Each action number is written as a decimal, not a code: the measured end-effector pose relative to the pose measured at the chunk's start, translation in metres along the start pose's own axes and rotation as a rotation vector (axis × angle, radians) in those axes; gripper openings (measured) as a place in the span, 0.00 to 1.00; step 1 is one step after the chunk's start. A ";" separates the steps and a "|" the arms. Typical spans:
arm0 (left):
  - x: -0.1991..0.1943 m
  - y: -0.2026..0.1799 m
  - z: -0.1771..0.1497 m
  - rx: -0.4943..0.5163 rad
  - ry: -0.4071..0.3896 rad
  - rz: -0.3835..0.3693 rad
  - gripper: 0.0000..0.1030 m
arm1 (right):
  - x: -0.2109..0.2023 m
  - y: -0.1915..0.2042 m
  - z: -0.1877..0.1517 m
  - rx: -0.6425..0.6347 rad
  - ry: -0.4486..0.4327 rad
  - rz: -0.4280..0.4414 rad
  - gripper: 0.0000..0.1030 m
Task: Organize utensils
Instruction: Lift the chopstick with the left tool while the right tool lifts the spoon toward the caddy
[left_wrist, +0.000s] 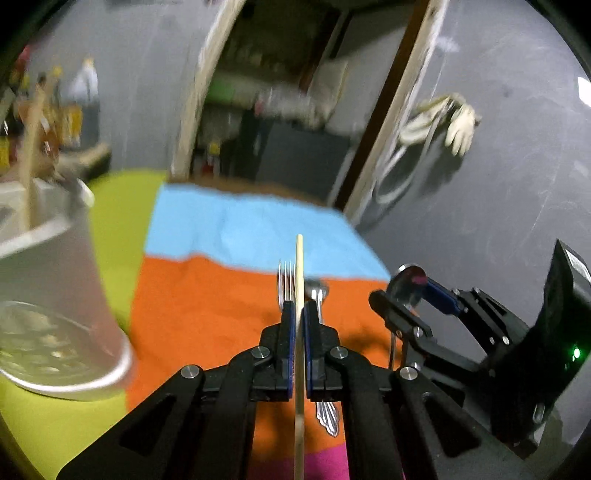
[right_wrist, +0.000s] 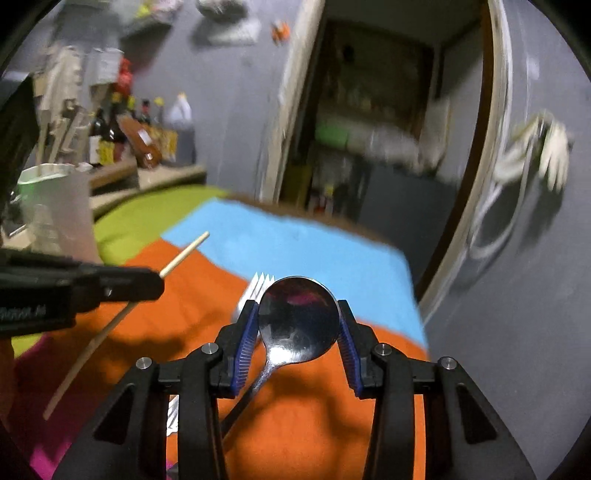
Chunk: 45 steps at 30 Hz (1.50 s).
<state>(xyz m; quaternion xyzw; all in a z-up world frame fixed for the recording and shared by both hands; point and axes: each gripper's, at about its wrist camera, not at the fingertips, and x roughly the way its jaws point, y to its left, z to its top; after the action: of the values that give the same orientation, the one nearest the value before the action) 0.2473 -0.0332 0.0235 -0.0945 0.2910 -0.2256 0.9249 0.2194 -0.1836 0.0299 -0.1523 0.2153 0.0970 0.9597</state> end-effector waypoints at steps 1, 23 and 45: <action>-0.008 -0.002 -0.001 0.005 -0.047 0.001 0.02 | -0.005 0.003 0.001 -0.010 -0.030 -0.009 0.38; -0.107 0.025 0.029 0.040 -0.501 0.133 0.02 | -0.086 0.031 0.065 -0.049 -0.535 -0.058 0.37; -0.151 0.157 0.074 -0.077 -0.686 0.398 0.02 | -0.034 0.134 0.151 -0.049 -0.613 0.153 0.37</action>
<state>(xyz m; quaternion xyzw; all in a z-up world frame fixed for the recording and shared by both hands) 0.2369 0.1795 0.1104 -0.1410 -0.0141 0.0137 0.9898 0.2132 -0.0121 0.1418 -0.1224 -0.0753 0.2156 0.9658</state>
